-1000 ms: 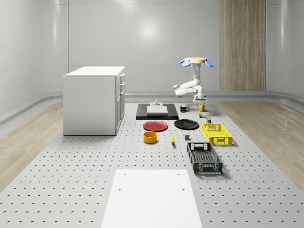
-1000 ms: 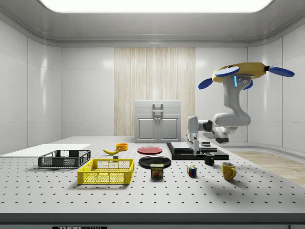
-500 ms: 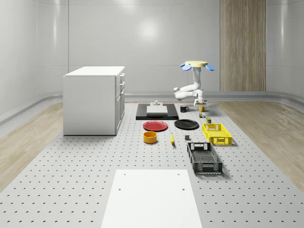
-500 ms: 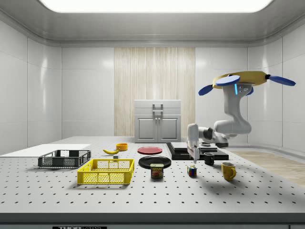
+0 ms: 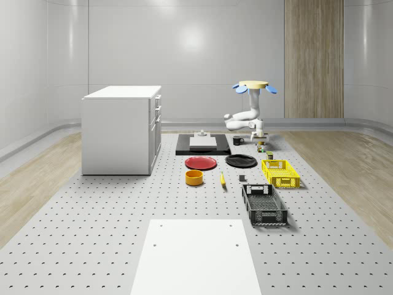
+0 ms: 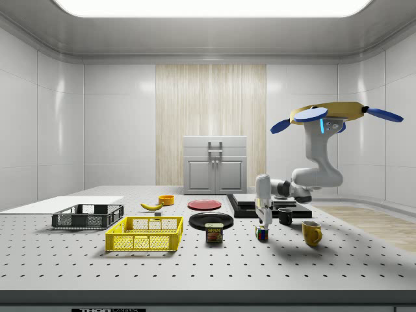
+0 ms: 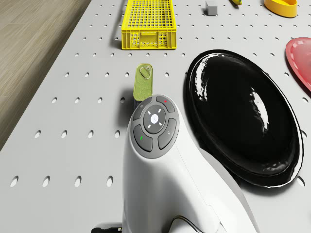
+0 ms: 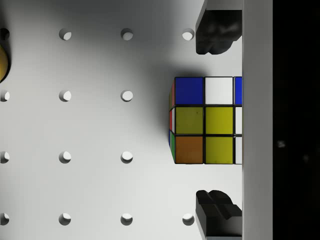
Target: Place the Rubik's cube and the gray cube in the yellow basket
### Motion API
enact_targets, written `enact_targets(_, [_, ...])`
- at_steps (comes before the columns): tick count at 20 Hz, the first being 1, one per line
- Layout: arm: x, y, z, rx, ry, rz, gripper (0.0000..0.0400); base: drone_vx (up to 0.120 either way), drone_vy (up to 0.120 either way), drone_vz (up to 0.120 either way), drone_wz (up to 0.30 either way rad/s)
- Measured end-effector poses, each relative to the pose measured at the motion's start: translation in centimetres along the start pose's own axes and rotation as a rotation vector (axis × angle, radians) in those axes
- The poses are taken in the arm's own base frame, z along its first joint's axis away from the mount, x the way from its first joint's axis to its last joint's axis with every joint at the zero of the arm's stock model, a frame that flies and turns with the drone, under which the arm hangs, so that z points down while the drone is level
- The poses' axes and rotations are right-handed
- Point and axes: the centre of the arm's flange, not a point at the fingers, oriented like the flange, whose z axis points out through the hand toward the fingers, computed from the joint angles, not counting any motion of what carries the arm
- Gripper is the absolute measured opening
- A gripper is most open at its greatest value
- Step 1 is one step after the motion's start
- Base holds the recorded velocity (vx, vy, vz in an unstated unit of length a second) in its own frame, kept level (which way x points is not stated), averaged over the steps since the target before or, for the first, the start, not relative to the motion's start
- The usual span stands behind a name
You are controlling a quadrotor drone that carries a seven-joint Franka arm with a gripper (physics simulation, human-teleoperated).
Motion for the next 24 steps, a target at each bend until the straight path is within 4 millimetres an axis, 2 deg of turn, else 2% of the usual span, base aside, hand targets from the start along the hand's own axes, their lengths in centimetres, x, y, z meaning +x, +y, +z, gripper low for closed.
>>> enact_targets(8, [0.9, -0.8, 2.6, 0.0, 0.0, 0.0, 0.04, 0.0, 0.0, 0.0, 0.0])
enact_targets(20, [1.4, -1.3, 3.4, 0.0, 0.0, 0.0, 0.04, 0.0, 0.0, 0.0, 0.0])
enact_targets(24, [1.3, -1.3, 3.5, 0.0, 0.0, 0.0, 0.0355, 0.0, 0.0, 0.0, 0.0])
